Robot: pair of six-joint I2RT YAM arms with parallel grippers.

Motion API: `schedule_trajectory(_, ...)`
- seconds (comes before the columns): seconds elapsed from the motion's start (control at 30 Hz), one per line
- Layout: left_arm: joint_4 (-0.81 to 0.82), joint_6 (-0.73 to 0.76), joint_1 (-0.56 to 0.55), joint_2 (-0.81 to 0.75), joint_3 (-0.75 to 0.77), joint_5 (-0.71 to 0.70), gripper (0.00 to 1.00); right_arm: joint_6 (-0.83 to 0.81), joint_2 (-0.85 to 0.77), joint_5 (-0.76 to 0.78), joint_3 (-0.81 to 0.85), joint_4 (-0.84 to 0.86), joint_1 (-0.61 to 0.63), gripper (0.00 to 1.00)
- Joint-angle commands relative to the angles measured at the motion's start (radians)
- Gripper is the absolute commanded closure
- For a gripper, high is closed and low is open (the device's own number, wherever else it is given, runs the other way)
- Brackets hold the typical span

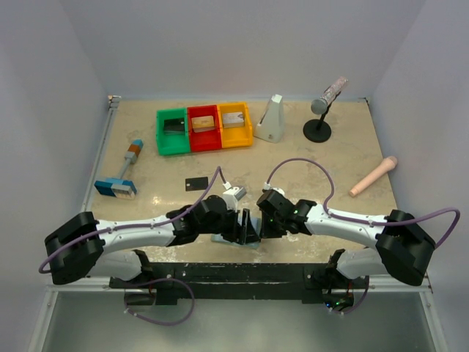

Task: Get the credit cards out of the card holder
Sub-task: Remove the credit card from the card holder.

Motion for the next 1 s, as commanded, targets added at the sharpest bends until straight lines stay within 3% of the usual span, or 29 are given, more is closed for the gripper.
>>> schedule_trajectory(0.0,0.015,0.034,-0.019,-0.040,0.048,0.007,0.29,0.003,-0.008,-0.013,-0.011,0.020,0.001,1.00)
schedule_trajectory(0.33,-0.149,0.015,0.064,-0.316,-0.101,-0.174,0.25,0.008,-0.023,-0.011,-0.034,0.031,0.001,1.00)
schedule_trajectory(0.5,-0.167,0.003,0.147,-0.324,-0.161,-0.168,0.25,0.008,-0.032,-0.011,-0.041,0.034,0.001,1.00)
schedule_trajectory(0.87,-0.112,0.014,0.159,-0.232,-0.175,-0.173,0.30,0.017,-0.069,0.050,-0.035,-0.075,0.001,1.00)
schedule_trajectory(0.97,-0.107,0.008,0.159,-0.227,-0.179,-0.174,0.31,0.022,-0.086,0.084,-0.003,-0.144,0.001,0.86)
